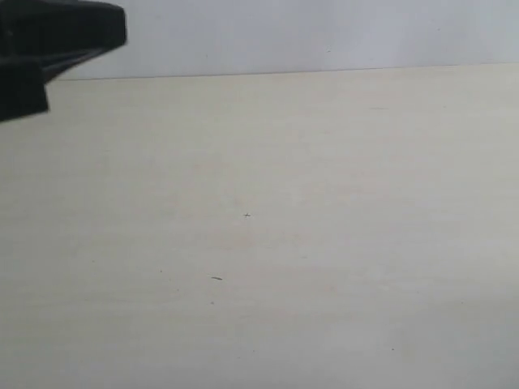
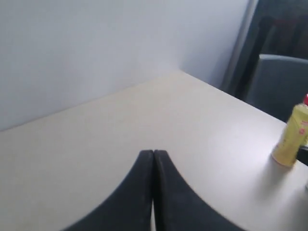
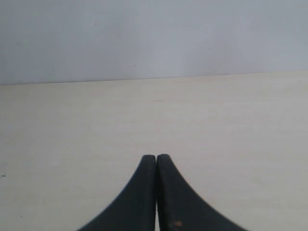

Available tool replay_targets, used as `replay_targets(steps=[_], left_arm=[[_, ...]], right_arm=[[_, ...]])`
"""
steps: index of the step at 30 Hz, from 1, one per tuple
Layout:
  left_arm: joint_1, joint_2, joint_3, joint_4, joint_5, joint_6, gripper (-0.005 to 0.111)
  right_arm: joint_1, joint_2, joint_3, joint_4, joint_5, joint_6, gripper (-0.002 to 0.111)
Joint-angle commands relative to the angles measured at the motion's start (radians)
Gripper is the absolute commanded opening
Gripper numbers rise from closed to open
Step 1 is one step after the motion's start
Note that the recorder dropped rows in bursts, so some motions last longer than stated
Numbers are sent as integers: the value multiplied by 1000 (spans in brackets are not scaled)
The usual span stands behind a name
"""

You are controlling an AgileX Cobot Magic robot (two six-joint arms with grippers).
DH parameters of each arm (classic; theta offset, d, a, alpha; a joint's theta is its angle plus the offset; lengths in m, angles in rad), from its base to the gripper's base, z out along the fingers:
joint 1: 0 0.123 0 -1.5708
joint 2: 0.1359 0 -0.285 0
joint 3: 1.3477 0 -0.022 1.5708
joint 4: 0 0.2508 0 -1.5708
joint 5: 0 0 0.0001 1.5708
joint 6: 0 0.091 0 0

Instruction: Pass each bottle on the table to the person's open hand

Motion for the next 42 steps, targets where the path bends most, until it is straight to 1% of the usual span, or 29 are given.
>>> replay_targets(steps=[1, 3, 5, 8, 9, 13, 16, 19, 21, 23, 28, 34, 37, 42], left_arm=[[117, -91, 6, 6, -6, 1, 0], [187, -151, 6, 63, -4, 11, 0], [254, -222, 6, 77, 15, 9, 0], [366, -330, 14, 96, 107, 9, 0], [405, -368, 24, 103, 130, 9, 0], [534, -502, 90, 109, 131, 9, 0], [609, -590, 154, 141, 143, 11, 0], [665, -665, 215, 162, 189, 11, 0], [690, -708, 255, 162, 222, 19, 0], [704, -748, 299, 162, 223, 19, 0], [704, -824, 415, 156, 223, 19, 0], [705, -858, 531, 152, 213, 19, 0], [705, -863, 567, 154, 207, 19, 0], [705, -863, 590, 175, 210, 25, 0]], right_arm=[[-5, -5, 3, -3, -8, -4, 0], [-5, -5, 3, -3, -8, -4, 0], [-5, -5, 3, -3, -8, -4, 0], [-5, -5, 3, -3, -8, -4, 0], [-5, -5, 3, -3, -8, -4, 0], [-5, -5, 3, -3, -8, -4, 0], [-5, -5, 3, 0, -8, -4, 0], [-5, -5, 3, 0, -8, -4, 0], [-5, -5, 3, 0, -8, -4, 0], [-5, -5, 3, 0, -8, -4, 0], [-5, -5, 3, 0, -8, -4, 0], [-5, -5, 3, 0, -8, -4, 0], [-5, -5, 3, 0, -8, -4, 0], [-5, -5, 3, 0, -8, -4, 0]])
